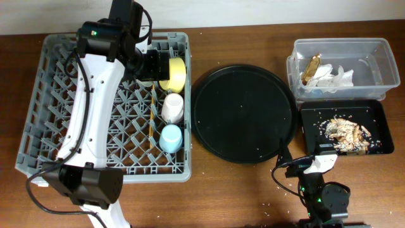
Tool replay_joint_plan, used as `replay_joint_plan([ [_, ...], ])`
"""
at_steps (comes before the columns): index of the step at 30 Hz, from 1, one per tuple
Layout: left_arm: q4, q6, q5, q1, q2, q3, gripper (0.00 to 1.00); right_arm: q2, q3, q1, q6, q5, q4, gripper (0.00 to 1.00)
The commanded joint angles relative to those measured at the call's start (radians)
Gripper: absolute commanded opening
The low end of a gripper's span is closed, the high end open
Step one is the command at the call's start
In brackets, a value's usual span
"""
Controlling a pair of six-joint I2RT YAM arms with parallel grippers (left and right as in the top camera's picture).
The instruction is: Sort waste into correct bins and load items into the dishwasher rack
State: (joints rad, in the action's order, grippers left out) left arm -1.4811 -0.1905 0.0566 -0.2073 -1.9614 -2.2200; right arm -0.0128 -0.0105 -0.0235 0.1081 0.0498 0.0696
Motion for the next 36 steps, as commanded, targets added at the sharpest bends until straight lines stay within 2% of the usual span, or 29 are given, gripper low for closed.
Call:
replay_joint_plan([
  [1, -0.001, 0.005, 0.005, 0.001, 0.013, -0.013, 0.99, 0.006, 0.005, -0.009, 0.000, -0.001, 0.006, 0.98],
  [6, 0.012, 0.014, -0.056, 0.002, 0.062, -0.010, 0.99, 0.006, 0.005, -0.009, 0.000, -0.001, 0.006, 0.98],
  [12, 0.285, 0.179, -0.056, 0.006, 0.274, 0.124, 0.99, 0.006, 0.005, -0.009, 0.000, -0.001, 0.006, 0.98],
  [19, 0.604, 0.211, -0.071, 0.065, 0.621, 0.580, 0.99, 0.006, 0.005, -0.009, 0.000, -0.001, 0.006, 0.98],
  [24, 0.969, 0.211, -0.058, 0.147, 0.943, 1.090, 0.99, 0.006, 0.005, -0.009, 0.000, -0.001, 0.006, 0.98],
  [33, 1.300, 0.221, -0.018, 0.239, 1.432, 1.697, 0.99, 0.006, 0.005, -0.009, 0.000, -0.001, 0.006, 0.98],
  [36, 1.422, 0.285, 0.002, 0.245, 1.575, 1.864, 0.99, 0.006, 0.005, -0.009, 0.000, -0.001, 0.006, 0.99],
])
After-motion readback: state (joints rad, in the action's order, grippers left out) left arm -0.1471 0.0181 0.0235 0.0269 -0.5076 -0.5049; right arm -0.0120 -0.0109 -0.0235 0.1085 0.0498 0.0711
